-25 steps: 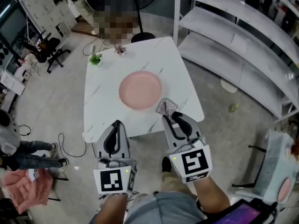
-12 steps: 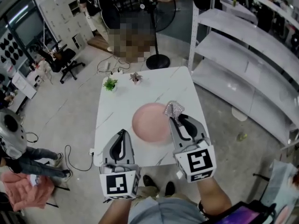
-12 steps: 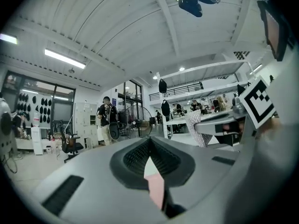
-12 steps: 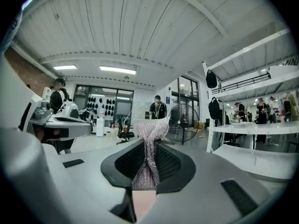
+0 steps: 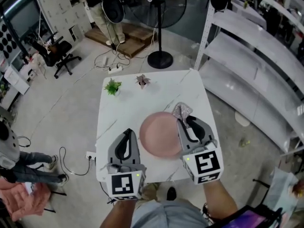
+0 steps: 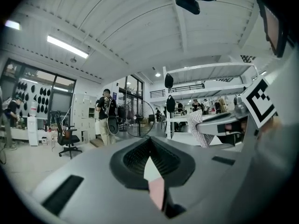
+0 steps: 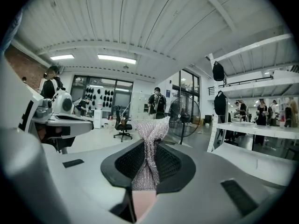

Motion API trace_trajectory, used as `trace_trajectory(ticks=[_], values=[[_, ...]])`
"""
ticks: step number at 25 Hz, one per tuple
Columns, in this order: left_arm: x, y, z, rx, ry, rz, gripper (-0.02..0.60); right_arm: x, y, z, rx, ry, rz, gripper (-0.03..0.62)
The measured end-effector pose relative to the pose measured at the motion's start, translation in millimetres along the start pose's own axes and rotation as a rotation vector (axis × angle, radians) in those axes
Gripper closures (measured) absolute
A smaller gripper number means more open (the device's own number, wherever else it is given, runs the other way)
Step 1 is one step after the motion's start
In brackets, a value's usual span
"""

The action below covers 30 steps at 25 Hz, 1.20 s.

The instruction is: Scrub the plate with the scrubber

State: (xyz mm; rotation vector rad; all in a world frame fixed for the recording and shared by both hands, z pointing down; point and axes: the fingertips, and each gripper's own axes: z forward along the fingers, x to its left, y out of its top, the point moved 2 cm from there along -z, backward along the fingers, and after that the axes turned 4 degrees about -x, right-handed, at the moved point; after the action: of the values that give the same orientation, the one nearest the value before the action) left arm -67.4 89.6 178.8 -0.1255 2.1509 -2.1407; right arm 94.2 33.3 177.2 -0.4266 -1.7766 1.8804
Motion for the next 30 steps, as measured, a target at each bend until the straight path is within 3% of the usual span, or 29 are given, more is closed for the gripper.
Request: trace_trajectory(ticks=[10,14,17,30], values=[[52.4,-5.1,79.7,0.017,-0.101,-0.048,0.574,-11.9,5.5,72.6,0.068,-0.103,-0.043,0.511],[66.6,-23.5,104.0,0.069,-0.1,-0.044,0.574,-15.2,-4.2,95.7,0.097,-0.11,-0.053,0.511],[65.1,-40.1,117.1,0.088,-0.111,-0.051,0.574,-17.3,-25.9,106.2,0.155,-0.103,-0.052,0.511],[52.4,-157.4,128.5,0.336,-0.114,-0.07,0.574,-4.0,-153.5,137.2,0.434,0.02,0.012,0.511]])
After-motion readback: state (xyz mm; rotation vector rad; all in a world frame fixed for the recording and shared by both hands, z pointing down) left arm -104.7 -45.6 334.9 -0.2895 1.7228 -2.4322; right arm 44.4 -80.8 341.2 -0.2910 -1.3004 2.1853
